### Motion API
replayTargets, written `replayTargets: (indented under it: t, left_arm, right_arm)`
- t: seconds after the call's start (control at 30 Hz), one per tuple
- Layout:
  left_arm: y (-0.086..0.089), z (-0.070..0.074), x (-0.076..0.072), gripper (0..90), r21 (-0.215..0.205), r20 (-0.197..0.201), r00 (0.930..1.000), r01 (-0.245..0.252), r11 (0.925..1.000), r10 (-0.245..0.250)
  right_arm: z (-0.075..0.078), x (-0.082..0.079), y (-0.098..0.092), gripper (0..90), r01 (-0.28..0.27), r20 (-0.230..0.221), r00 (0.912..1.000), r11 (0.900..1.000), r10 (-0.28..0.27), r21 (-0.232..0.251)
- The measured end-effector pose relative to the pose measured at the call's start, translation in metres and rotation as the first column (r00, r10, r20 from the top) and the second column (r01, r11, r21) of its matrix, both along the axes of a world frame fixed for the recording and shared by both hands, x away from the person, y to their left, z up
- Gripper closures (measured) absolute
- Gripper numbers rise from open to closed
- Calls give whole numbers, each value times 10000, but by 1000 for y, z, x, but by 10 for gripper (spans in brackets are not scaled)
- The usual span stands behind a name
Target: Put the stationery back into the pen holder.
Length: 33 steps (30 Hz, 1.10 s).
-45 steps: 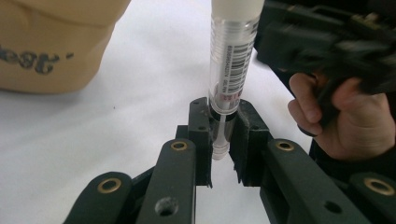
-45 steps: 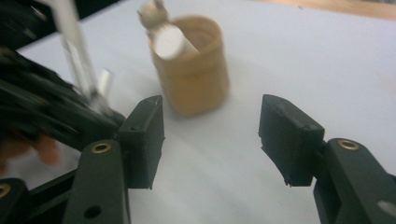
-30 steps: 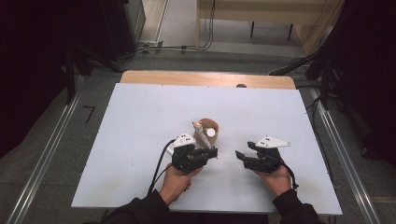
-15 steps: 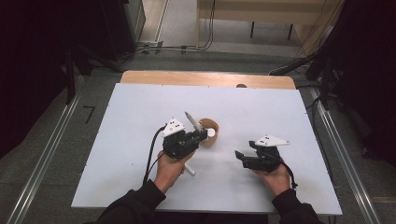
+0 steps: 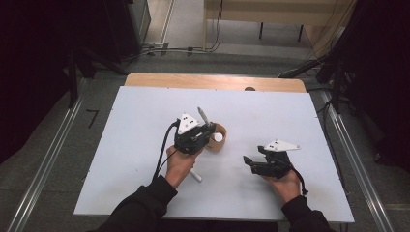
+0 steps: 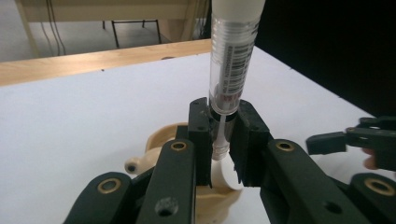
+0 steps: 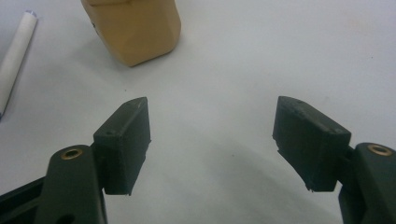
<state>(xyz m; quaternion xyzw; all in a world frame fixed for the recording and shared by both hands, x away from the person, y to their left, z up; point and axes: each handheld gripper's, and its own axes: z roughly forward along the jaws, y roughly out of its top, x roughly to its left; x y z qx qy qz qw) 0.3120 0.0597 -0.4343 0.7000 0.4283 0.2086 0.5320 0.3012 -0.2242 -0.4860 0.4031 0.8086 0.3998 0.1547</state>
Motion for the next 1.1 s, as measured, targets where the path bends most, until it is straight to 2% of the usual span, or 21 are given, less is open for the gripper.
replayTargets:
  t: [0.27, 0.37, 0.43, 0.67, 0.93, 1.1]
  left_arm:
    - [-9, -4, 10, 794, 553, 180, 9996, -213, 9982, 203]
    - [-11, -8, 14, 794, 647, 119, 9995, -286, 9975, 279]
    - [-13, -9, 15, 793, 818, 255, 9992, -339, 9961, 319]
    - [-19, -8, 16, 792, 1060, 352, 9992, -200, 9942, 163]
    - [-23, -11, 22, 780, 1306, 175, 9997, -183, 9913, 162]
    - [-25, -10, 22, 698, 1302, 153, 9999, -47, 9915, 27]
  right_arm:
    - [-1, 0, 1, 262, -57, -46, 10000, 10000, 57, -23]
    - [-1, 0, 1, 262, -47, -80, 10000, 10000, 47, 13]
    - [-1, 0, 0, 263, -25, -111, 9999, 10000, 25, 13]
    - [-2, 0, 1, 265, -11, -134, 9999, 10000, 11, 9]
    - [-2, 0, 0, 265, -21, -145, 9999, 10000, 22, 32]
    - [-2, 0, 0, 266, -22, -166, 9999, 10000, 23, 48]
